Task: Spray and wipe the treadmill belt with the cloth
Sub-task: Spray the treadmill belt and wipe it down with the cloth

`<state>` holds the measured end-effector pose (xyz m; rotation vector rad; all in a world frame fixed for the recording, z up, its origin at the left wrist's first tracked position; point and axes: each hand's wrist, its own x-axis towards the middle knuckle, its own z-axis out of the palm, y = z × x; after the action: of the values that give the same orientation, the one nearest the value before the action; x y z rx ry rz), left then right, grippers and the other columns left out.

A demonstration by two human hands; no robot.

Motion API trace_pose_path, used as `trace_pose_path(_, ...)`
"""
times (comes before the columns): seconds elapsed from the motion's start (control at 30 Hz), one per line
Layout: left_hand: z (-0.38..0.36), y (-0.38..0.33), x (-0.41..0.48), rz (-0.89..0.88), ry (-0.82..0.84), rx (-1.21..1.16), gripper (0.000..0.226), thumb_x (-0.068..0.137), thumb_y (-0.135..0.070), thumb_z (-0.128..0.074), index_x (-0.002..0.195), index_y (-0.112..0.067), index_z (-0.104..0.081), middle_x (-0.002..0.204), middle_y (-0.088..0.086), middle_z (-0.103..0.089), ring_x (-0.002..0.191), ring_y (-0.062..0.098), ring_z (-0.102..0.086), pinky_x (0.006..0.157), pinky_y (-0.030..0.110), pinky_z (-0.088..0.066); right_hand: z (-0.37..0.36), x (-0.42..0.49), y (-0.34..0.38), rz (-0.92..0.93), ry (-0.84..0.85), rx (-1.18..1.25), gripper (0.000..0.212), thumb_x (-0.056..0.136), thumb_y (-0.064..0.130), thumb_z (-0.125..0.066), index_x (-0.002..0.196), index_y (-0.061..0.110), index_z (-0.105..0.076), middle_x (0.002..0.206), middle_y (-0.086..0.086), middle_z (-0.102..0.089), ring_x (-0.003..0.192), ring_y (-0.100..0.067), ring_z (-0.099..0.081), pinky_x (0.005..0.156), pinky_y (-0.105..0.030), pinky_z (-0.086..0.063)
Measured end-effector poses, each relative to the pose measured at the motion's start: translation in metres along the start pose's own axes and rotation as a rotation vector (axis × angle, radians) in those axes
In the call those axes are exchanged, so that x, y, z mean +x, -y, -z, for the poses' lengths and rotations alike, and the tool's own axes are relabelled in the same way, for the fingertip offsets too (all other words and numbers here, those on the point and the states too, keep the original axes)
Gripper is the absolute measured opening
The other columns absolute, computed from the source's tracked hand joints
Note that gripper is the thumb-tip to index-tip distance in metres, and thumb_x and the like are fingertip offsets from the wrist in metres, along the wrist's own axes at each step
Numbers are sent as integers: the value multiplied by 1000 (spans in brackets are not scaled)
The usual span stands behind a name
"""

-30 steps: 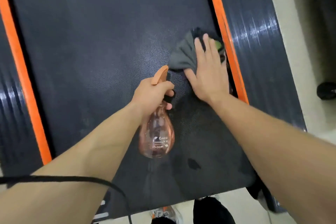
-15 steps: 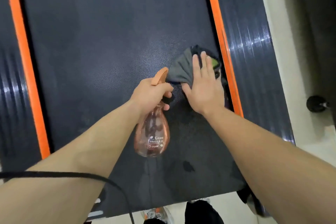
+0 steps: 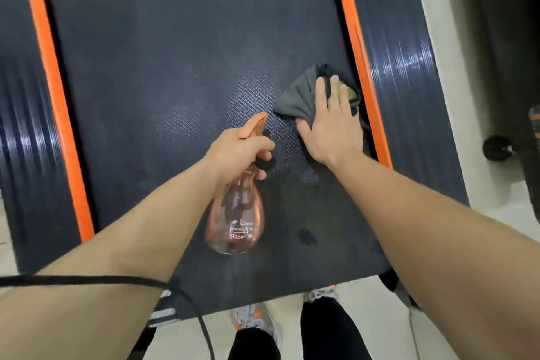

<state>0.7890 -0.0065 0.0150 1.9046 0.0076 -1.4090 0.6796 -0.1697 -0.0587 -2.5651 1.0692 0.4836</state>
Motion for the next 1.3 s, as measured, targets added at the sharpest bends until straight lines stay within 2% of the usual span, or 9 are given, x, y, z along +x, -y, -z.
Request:
trace_pose_path(0.23,-13,33,-40,23,48,75,39,75,-32,-75,104,-5,-72,89,8,-77,62,24,-67,93,61,-57,-81,-172,-30,-26,-31,-47,93,90,55,-53,163,20,-7,171,-8,-4,157,-27,-12,121,-62,-21)
trace_pose_path(0.37,-27,56,-55,26,123,106,41,70,-37,-78,105,-18,-72,91,7,-78,74,32,-71,83,54,-60,-106,-221,-21,-65,-44,-8,94,85,54,-51,163,18,-12,171,-10,-7,156,-31,-15,119,-64,-23)
trace_pose_path(0.47,-36,74,-60,34,167,112,17,89,-26,-76,95,-11,-70,90,12,-74,60,28,-62,62,33,-54,-113,-234,-13,-56,-60,10,97,84,63,-48,162,15,-18,170,-13,-9,156,-34,-14,118,-66,-21)
trace_pose_path(0.6,-47,95,-67,23,138,98,20,91,-26,-74,101,-8,-71,89,10,-74,56,27,-62,70,37,-49,-113,-228,-22,20,-85,-17,111,76,79,-53,160,15,-22,169,-16,-13,155,-34,-16,117,-66,-22)
trace_pose_path(0.7,-57,103,-68,22,138,82,42,80,-34,-77,112,-6,-71,89,10,-75,56,27,-62,68,36,-50,-118,-235,-43,120,-118,-40,99,87,71,-56,161,16,-21,170,-14,-12,155,-33,-16,117,-62,-29)
trace_pose_path(0.8,-68,106,-68,24,151,93,27,83,-32,-77,98,-10,-71,89,10,-75,56,26,-62,63,32,-49,-124,-249,-50,133,-133,-62,87,93,61,-54,160,15,-23,169,-14,-16,154,-34,-20,114,-63,-32)
trace_pose_path(0.93,-85,104,-69,33,166,126,21,87,-28,-74,95,-9,-70,89,11,-73,55,27,-61,56,27,-47,-138,-279,-57,125,-169,-79,83,88,45,-70,156,13,-34,163,-14,-35,149,-37,-34,99,-62,-49)
trace_pose_path(1.1,-99,103,-73,24,221,202,12,92,-22,-69,92,-10,-65,90,11,-70,52,23,-59,51,24,-47,-142,-299,-65,149,-280,-26,84,68,7,-86,143,18,-52,148,-5,-57,137,-31,-53,47,-35,-56)
trace_pose_path(1.3,-111,97,-76,-13,229,365,14,91,-22,-67,90,-8,-66,83,6,-72,48,20,-61,58,27,-49,-129,-329,-61,28,-244,167,79,61,18,-90,134,18,-62,127,-4,-70,115,-26,-69,53,-33,-57)
